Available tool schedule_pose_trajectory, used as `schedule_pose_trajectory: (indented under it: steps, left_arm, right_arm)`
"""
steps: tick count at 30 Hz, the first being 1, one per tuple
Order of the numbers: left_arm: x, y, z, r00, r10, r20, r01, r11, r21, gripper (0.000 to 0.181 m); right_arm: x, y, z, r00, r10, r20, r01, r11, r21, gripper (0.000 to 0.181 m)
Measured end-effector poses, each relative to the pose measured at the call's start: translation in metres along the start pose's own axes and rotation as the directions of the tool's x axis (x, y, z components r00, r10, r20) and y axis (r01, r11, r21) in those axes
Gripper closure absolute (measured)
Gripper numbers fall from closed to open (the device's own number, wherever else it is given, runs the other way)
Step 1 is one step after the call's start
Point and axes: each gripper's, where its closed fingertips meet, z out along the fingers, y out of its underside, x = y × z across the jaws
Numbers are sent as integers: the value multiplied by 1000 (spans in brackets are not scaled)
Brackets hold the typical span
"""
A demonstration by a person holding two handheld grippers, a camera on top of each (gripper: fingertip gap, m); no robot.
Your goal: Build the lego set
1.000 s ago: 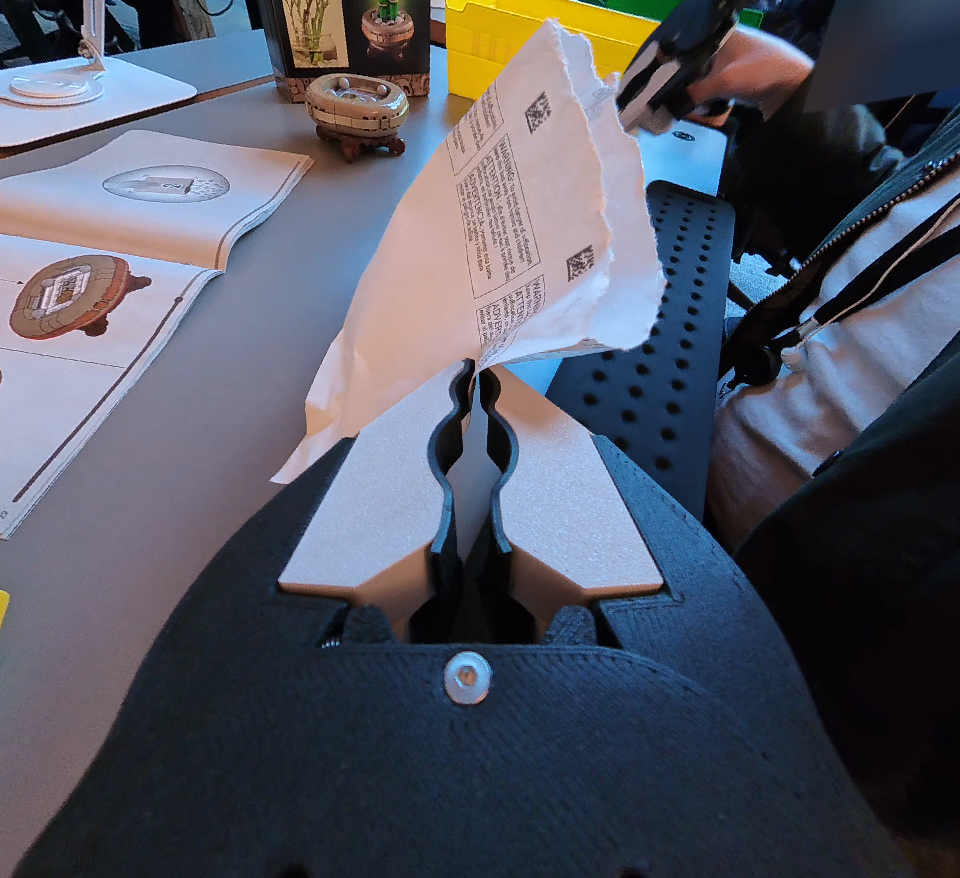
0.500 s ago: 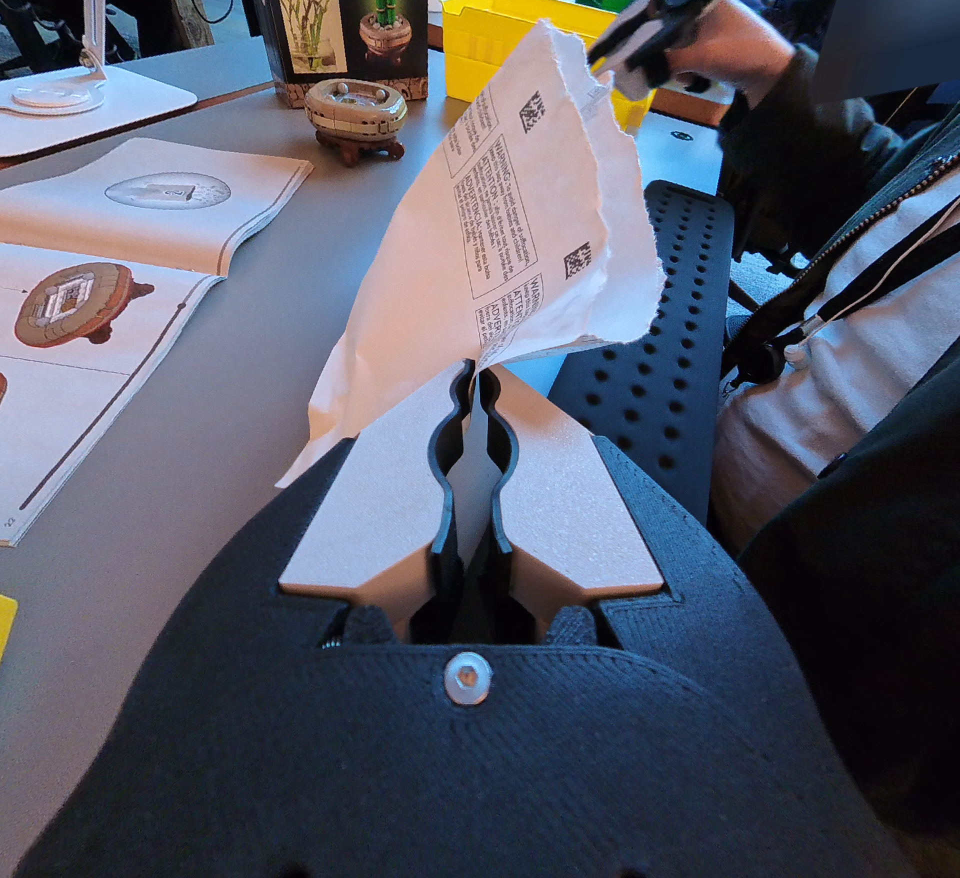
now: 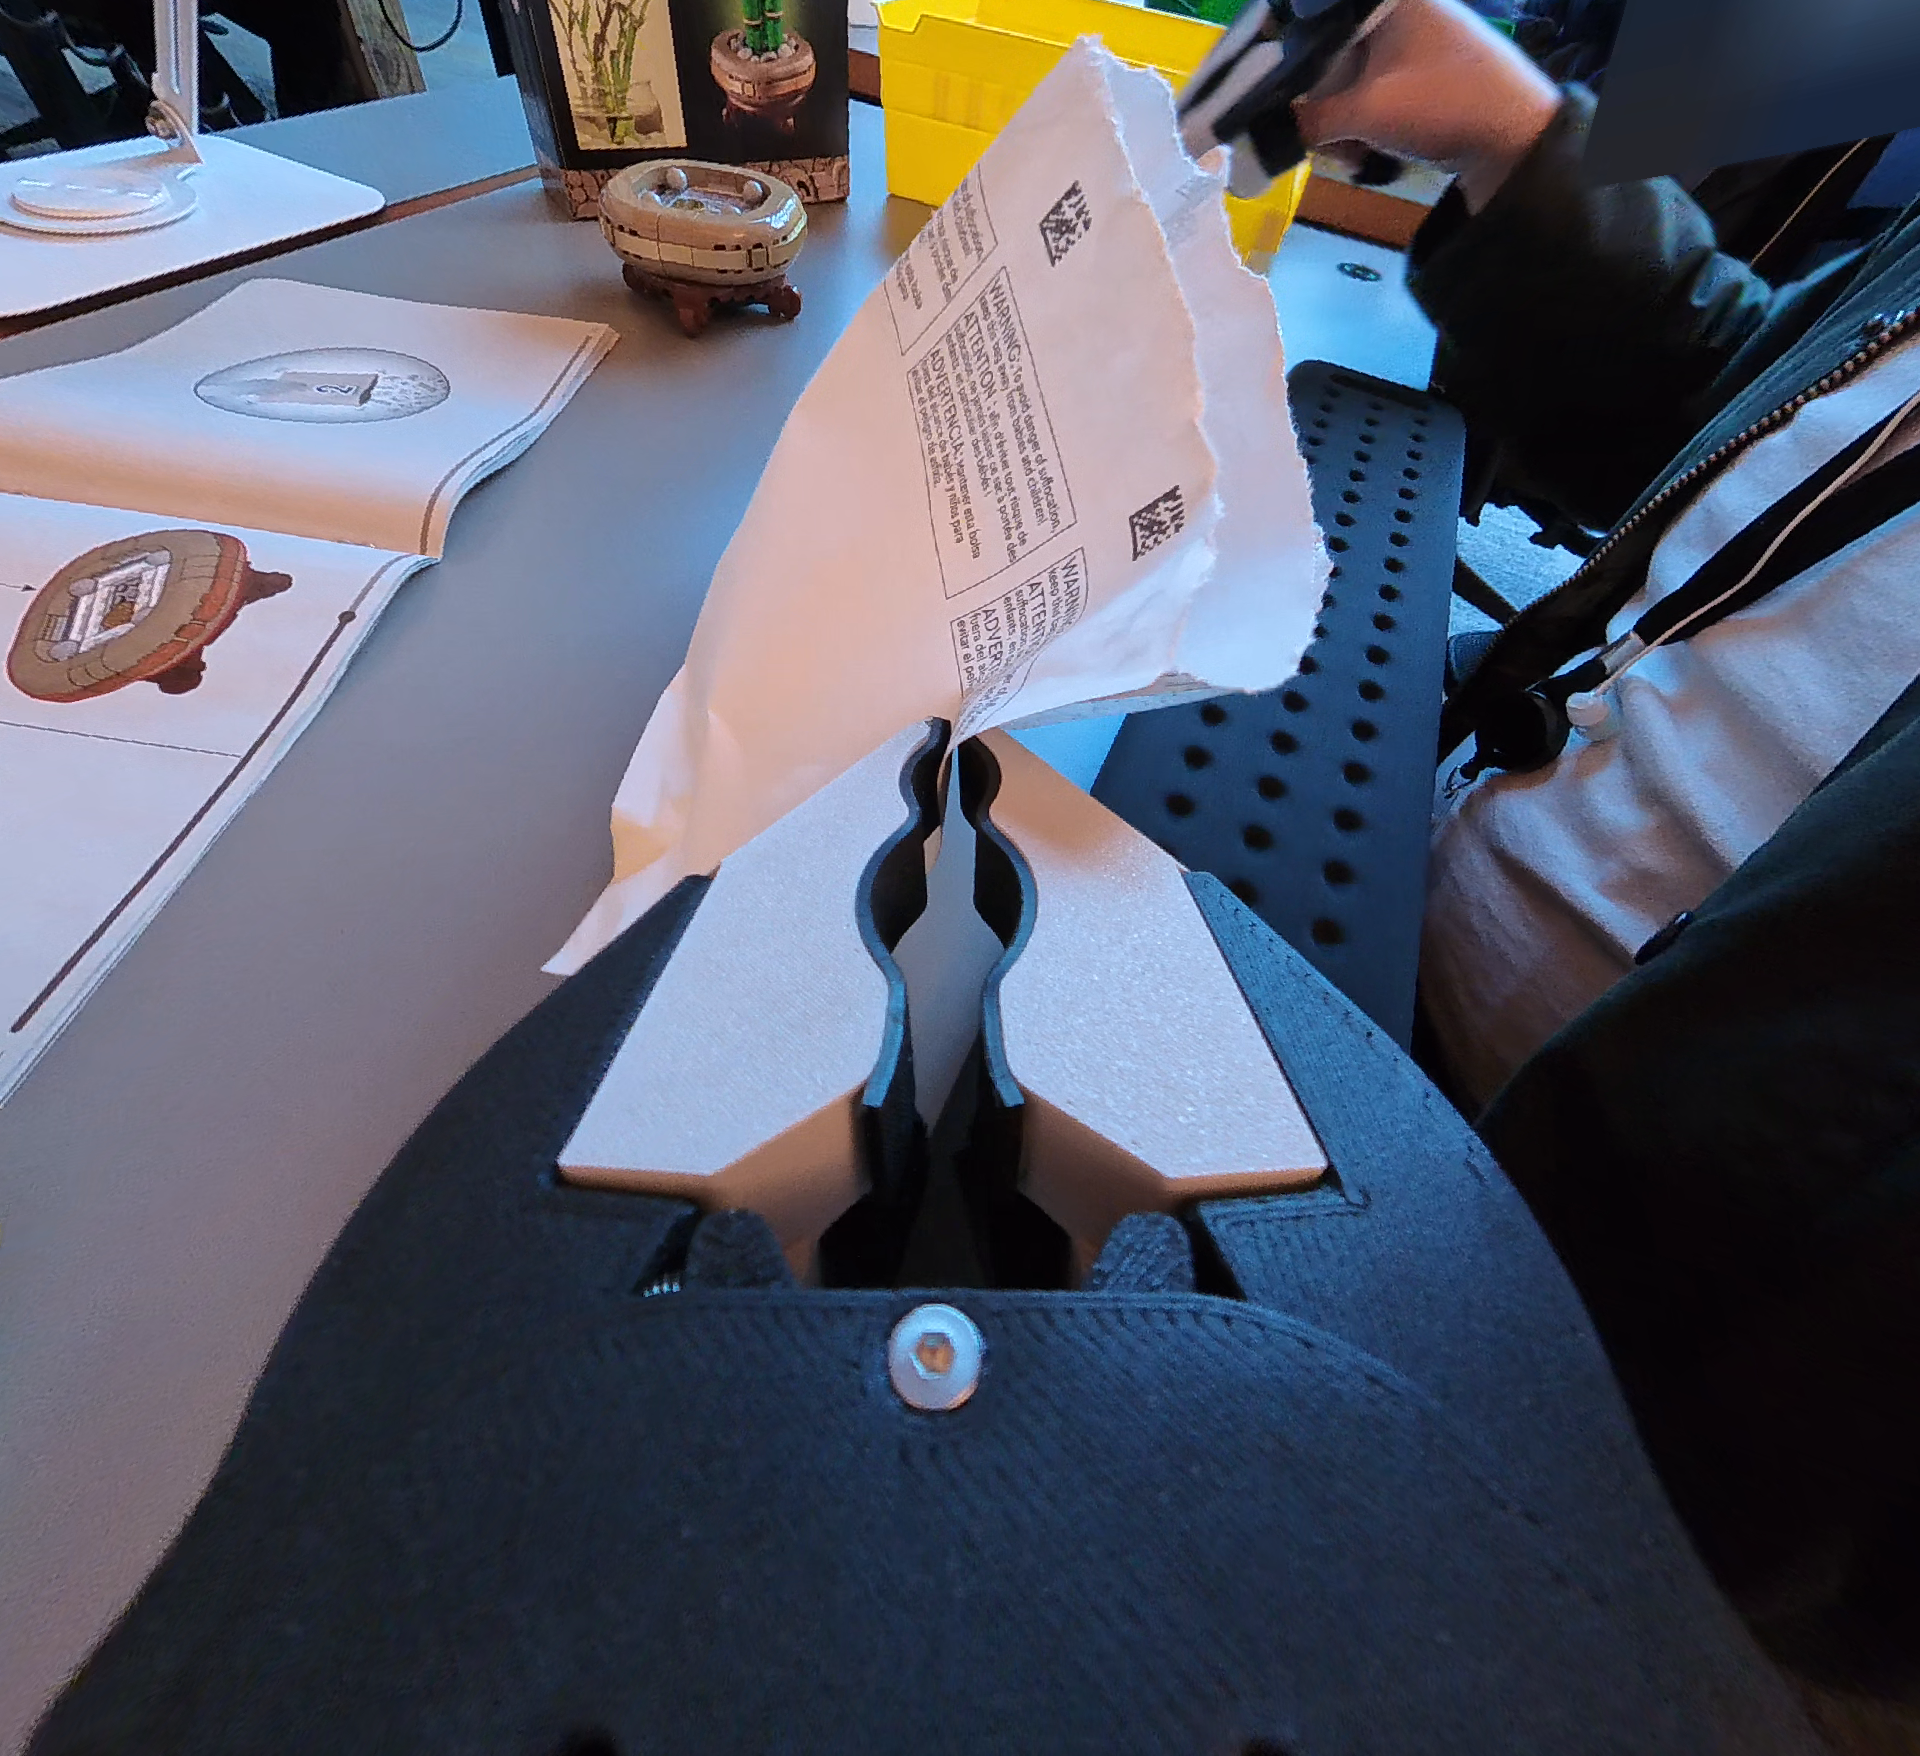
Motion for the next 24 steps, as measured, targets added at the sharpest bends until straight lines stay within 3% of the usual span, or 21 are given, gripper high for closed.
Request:
schedule_pose_trajectory:
  steps: [2, 3, 6, 9, 11, 13, 16, 21, 24]
  left_arm:
    - [0, 1, 1, 1000, 0, -3, 0, 1000, -1, 181]
    - [0, 2, 2, 1000, 0, -4, 0, 1000, -4, 181]
    - [-1, 3, 1, 1000, -7, -3, 7, 1000, -12, 181]
    - [-2, 2, -1, 1000, -10, 4, 10, 1000, -15, 181]
    - [-2, 1, -1, 1000, -13, 7, 13, 1000, -9, 181]
    - [-2, 2, 0, 1000, -20, 8, 20, 1000, -6, 181]
    - [-4, 2, 1, 999, -31, 15, 31, 1000, -1, 181]
    - [-5, -1, 3, 999, -35, 32, 35, 999, 6, 181]
    - [-5, -2, 5, 999, -41, 36, 41, 999, -5, 181]
  right_arm:
    - [-2, 26, -5, 999, 24, 27, -21, 993, -116, 181]
    - [1, 32, -8, 1000, 26, 17, -23, 991, -130, 170]
    - [-4, 17, -38, 989, 44, 142, -48, 999, 25, 161]
    - [59, -11, -97, 990, 133, 47, -141, 938, 316, 169]
    - [122, -3, -107, 973, 222, -62, -185, 913, 365, 163]
    - [157, 29, -79, 950, 312, -16, -303, 934, 188, 139]
    - [167, 59, -27, 918, 389, 80, -384, 920, -78, 130]
    - [180, 55, 42, 905, 417, 78, -397, 897, -196, 129]
    - [178, 57, 70, 885, 457, 90, -416, 863, -288, 129]
